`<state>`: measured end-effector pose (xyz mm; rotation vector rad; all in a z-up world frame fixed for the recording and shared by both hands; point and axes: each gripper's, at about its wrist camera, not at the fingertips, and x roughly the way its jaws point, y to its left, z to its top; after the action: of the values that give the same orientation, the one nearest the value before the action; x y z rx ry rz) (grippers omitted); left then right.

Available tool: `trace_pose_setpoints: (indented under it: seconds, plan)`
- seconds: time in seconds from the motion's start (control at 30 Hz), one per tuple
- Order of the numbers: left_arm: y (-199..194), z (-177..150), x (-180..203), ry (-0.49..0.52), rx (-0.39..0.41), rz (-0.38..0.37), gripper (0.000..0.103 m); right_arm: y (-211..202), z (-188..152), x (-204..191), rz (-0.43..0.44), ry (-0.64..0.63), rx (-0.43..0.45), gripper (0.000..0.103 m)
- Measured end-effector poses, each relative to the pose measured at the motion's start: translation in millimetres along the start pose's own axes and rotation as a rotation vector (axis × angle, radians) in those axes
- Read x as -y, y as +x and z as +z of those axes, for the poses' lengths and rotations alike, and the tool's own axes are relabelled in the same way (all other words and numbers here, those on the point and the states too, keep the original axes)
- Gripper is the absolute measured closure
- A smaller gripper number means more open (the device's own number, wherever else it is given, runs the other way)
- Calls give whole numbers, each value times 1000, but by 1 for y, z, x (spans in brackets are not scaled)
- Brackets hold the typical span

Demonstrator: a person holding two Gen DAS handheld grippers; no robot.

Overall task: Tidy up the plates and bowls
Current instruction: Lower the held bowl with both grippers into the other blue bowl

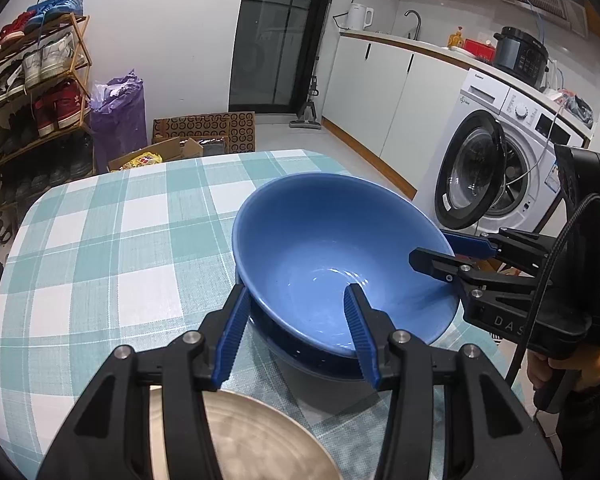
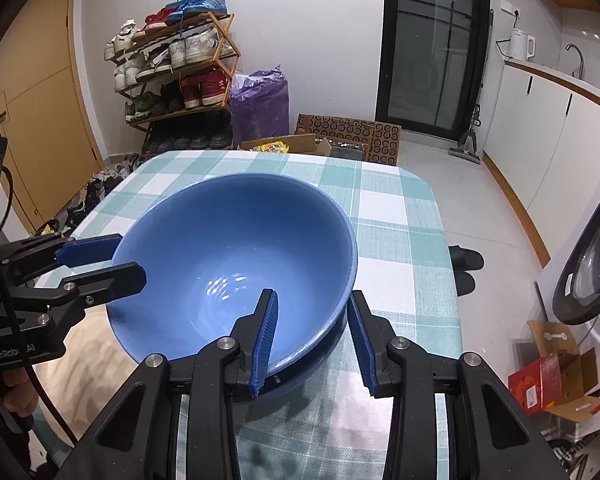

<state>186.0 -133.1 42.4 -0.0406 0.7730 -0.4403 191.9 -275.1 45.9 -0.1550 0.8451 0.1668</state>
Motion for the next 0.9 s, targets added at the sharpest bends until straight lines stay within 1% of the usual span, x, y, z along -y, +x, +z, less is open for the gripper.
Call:
trace_pose_setpoints:
  seconds: [0.47, 0.9]
  plan:
    - [12, -6, -3, 3, -29, 24, 55, 8, -9, -9, -30, -39, -17, 66]
    - [12, -10, -2, 8, -43, 29, 55, 7, -15, -9, -24, -42, -29, 66]
